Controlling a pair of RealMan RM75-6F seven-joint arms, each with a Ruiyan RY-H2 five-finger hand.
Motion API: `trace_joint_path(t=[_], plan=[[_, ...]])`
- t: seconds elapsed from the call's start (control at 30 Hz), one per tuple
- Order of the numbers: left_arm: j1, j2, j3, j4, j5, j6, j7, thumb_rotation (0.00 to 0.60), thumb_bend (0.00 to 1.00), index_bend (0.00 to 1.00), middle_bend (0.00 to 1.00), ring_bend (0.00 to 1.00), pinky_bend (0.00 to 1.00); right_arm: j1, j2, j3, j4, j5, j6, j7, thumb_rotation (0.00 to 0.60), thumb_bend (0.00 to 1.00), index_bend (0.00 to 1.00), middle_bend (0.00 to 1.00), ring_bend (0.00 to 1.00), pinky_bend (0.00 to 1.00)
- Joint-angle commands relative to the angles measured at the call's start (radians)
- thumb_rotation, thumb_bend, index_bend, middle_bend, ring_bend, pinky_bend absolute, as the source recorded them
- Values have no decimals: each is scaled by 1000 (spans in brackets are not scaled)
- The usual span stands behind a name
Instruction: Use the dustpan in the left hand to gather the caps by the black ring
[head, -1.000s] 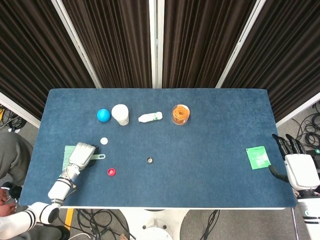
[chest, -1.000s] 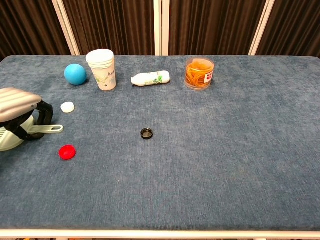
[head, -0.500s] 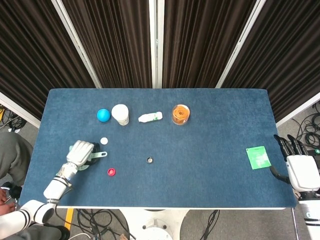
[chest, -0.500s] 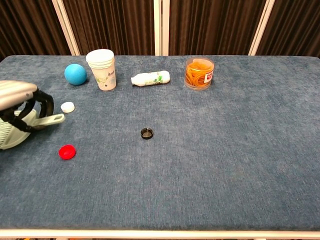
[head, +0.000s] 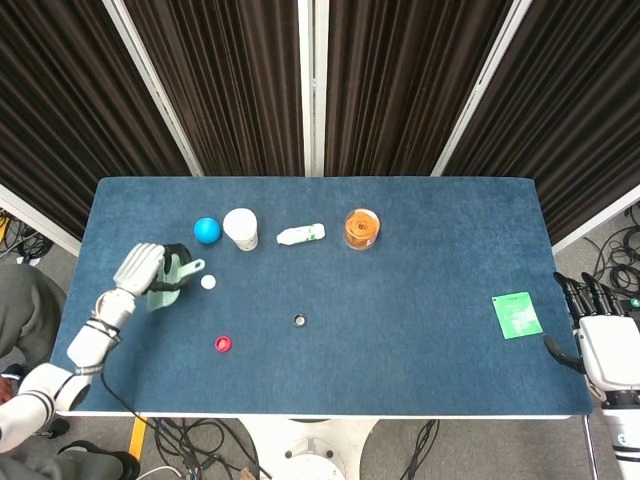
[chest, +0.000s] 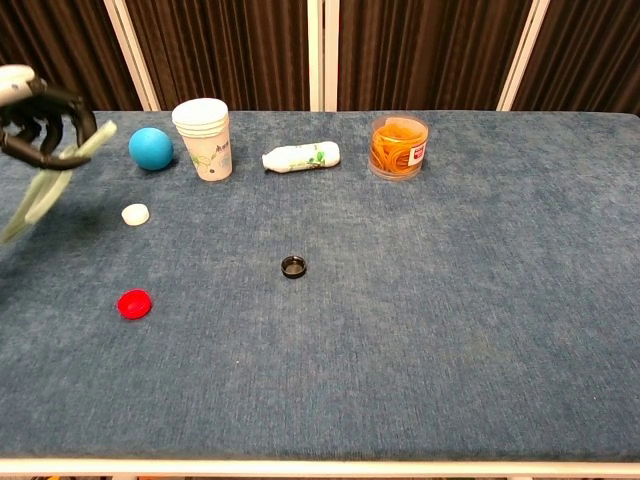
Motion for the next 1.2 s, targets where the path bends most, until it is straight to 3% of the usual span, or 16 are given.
trace_joint_path(t=[0.03, 0.33, 0.67, 0.9, 1.2], plan=[[-52, -64, 10, 126, 28, -26, -148, 600, 359, 537, 611, 661, 899, -2, 3, -1, -4, -1, 1, 0, 600, 155, 31, 149, 28, 115], [-111, -146, 56, 286, 62, -80, -267, 600, 359, 539, 609, 649, 888, -12, 10, -4, -31, 6, 6, -21, 600, 155, 31, 150, 28, 115], [-168, -217, 102, 358, 104, -79, -374, 600, 359, 542, 609, 649, 881, 0, 28, -12, -70, 24, -40, -64, 600, 155, 31, 145, 28, 115], [-201, -248, 130, 346, 137, -27, -423, 600, 359, 544, 612, 649, 880, -2, 27, -13, -77, 33, -43, -74, 600, 155, 31, 146, 28, 115], [-257, -257, 167, 245, 184, 9, -469, 600, 360, 545, 612, 649, 877, -7, 24, -12, -70, 37, -37, -66, 600, 156, 31, 146, 28, 116]])
